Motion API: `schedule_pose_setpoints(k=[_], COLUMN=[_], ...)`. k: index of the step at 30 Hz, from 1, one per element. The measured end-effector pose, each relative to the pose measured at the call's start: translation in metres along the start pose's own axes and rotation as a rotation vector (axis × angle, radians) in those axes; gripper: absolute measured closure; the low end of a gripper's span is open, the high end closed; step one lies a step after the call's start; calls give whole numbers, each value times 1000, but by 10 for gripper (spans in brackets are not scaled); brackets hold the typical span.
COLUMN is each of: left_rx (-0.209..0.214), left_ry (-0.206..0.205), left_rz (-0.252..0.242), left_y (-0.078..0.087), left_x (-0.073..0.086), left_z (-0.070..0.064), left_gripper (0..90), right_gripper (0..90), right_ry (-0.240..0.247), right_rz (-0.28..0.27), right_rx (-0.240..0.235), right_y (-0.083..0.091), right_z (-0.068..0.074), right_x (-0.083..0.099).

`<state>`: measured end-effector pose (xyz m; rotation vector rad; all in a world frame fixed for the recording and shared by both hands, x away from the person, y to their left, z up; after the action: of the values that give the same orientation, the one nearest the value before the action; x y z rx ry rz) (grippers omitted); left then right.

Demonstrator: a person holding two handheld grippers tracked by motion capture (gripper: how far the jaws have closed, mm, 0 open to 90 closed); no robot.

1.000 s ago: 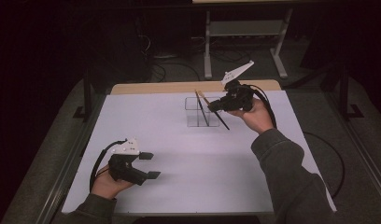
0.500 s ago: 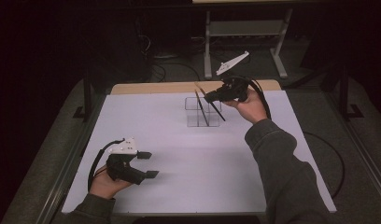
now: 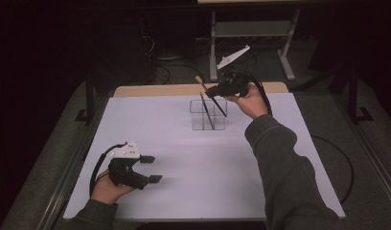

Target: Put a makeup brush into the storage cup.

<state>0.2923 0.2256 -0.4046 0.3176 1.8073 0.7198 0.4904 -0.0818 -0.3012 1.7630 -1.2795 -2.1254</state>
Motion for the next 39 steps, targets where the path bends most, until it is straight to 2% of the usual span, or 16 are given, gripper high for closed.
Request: schedule_pose_setpoints(k=[1, 19, 22, 25, 26, 29, 31, 32, 33, 36, 37, 39], left_rx=[3, -1, -3, -5, -4, -5, -4, -4, -4, -5, -5, -4], left_ry=[20, 28, 22, 26, 30, 26, 28, 25, 27, 26, 28, 31], left_rz=[-4, -5, -3, -13, -17, -13, -12, -12, -10, -10, -12, -16], left_y=[0, 2, 3, 4, 4, 3, 3, 3, 4, 4, 4, 3], left_x=[0, 2, 2, 3, 2, 3, 3, 3, 3, 3, 3, 3], left_z=[-1, 0, 2, 2, 2, 2, 2, 2, 2, 2, 2, 1], left_gripper=[248, 246, 246, 246, 246, 246, 246, 246, 246, 247, 247, 245], right_gripper=[827, 826, 826, 826, 826, 826, 825, 825, 825, 824, 824, 824], right_ry=[0, -14, -19, -46, -34, -37, -66, -65, -42, -76, -49, -57], right_rz=[-4, -5, -10, 0, 0, 2, 12, 14, 8, 18, 10, 10], right_rx=[1, 33, 35, 35, 42, 42, 45, 45, 52, 51, 59, 62], right_y=[-1, -12, -15, -18, -19, -23, -23, -24, -25, -26, -27, -28], right_z=[-1, -16, -18, -18, -20, -22, -22, -22, -24, -24, -26, -28], right_x=[-1, -15, -15, -13, -12, -10, -10, -10, -9, -8, -7, -6])
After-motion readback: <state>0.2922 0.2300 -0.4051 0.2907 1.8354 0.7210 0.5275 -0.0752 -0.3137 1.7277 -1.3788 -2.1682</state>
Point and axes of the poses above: each handheld gripper's, and its own axes: y roughly backward along the jaws, x roughly out of its underside, z roughly to its left, the point moved 3 cm from there along -y, roughly forward along the jaws, and after that the axes turned 9 degrees about x, right-handed, at the moved point
